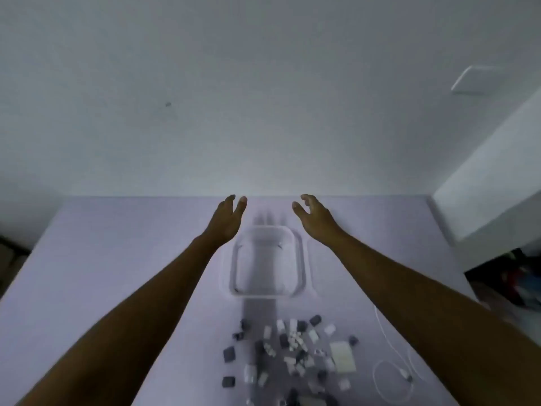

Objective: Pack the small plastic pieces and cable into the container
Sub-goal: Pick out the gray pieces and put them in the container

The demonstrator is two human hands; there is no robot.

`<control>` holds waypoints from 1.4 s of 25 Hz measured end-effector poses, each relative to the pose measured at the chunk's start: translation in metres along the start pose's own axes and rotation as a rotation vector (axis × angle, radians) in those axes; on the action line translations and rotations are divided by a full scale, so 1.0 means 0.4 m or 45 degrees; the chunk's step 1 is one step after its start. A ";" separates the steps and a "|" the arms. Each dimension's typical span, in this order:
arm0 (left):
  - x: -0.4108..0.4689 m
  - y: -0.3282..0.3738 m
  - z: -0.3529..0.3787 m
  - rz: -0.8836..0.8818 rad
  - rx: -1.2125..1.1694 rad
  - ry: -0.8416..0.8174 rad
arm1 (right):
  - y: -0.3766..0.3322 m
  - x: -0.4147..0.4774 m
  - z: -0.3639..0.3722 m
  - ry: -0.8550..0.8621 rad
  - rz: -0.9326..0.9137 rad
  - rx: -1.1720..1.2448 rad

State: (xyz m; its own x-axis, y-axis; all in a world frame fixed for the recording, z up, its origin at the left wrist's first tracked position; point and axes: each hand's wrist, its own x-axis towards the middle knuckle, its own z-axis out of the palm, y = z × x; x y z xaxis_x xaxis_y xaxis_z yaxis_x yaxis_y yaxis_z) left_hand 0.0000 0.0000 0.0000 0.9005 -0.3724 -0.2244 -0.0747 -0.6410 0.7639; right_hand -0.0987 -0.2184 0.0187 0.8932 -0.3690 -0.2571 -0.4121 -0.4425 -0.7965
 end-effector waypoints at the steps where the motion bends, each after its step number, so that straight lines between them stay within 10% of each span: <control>1: -0.007 -0.031 0.025 -0.096 -0.023 0.003 | 0.039 -0.003 0.030 -0.023 0.106 0.028; 11: -0.051 -0.232 0.175 -0.549 -0.210 0.056 | 0.225 -0.067 0.212 -0.202 0.679 0.306; 35: -0.593 -0.677 -0.198 -0.702 -0.078 0.419 | 0.016 -0.521 0.770 -0.445 0.700 0.504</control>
State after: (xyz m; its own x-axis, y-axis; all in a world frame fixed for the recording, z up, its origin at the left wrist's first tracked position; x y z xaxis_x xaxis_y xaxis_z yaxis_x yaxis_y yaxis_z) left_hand -0.1596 0.3151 -0.1059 0.8848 0.2324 -0.4038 0.4524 -0.6362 0.6250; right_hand -0.2322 0.1075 -0.1016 0.6101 -0.1424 -0.7795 -0.7777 0.0805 -0.6234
